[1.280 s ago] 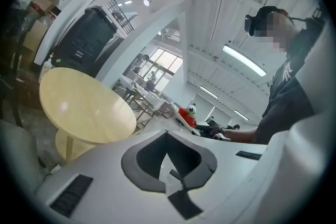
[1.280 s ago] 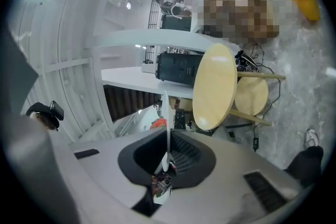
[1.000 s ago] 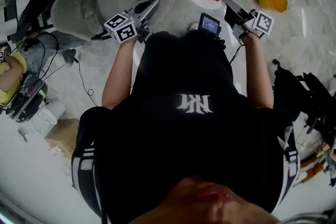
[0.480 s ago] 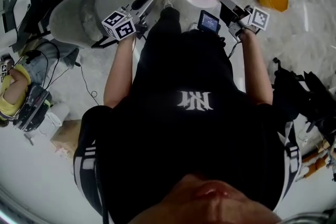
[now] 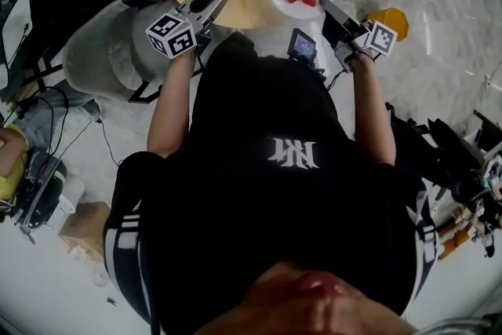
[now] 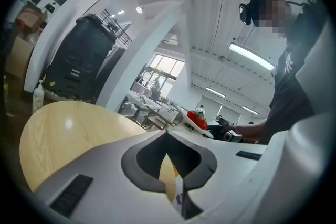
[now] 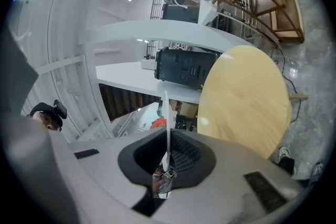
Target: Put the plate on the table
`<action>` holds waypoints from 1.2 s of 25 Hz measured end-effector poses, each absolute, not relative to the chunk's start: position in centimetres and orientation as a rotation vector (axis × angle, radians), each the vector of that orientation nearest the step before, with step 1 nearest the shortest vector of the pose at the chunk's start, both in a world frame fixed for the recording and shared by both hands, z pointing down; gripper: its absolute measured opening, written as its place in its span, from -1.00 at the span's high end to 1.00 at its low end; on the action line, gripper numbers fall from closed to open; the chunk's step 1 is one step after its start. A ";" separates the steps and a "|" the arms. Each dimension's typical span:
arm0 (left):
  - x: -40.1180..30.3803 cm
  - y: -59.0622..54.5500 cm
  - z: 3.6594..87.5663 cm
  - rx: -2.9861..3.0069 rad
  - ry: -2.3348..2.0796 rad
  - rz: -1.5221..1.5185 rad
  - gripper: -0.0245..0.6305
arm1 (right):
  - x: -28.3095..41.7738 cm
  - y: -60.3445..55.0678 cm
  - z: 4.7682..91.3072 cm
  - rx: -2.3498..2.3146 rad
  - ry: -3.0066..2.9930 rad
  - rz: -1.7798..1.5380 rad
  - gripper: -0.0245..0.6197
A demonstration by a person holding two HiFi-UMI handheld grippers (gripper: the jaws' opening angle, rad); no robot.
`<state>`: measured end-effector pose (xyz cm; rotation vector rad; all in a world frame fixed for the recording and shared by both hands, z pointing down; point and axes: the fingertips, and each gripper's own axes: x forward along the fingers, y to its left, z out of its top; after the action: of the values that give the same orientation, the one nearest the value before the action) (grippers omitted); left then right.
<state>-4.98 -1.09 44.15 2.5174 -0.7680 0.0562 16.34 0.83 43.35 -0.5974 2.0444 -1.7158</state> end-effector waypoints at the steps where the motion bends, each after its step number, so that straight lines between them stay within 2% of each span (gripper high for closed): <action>1: -5.5 -2.3 44.2 2.514 -0.762 0.045 0.92 | 15.9 -0.3 43.1 -0.613 2.047 -1.716 0.88; 8: -8.3 -6.6 45.4 2.498 -0.679 0.017 0.92 | 13.4 -4.4 42.5 -0.711 2.009 -1.681 0.88; 15: -8.1 -8.7 47.3 2.480 -0.537 0.030 0.92 | 11.9 -7.0 43.1 -0.829 1.977 -1.697 0.88; 24: -8.4 -10.5 47.9 2.442 -0.606 0.033 0.92 | 11.2 -10.4 45.5 -0.801 1.998 -1.805 0.88; 30: -9.7 -11.2 50.7 2.384 -0.665 0.036 0.92 | 7.4 -13.4 49.0 -0.705 2.054 -1.863 0.88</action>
<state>-9.68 -11.19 50.66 2.3844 -0.6647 0.0359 7.37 -13.35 48.97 -0.7048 2.0538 -1.8633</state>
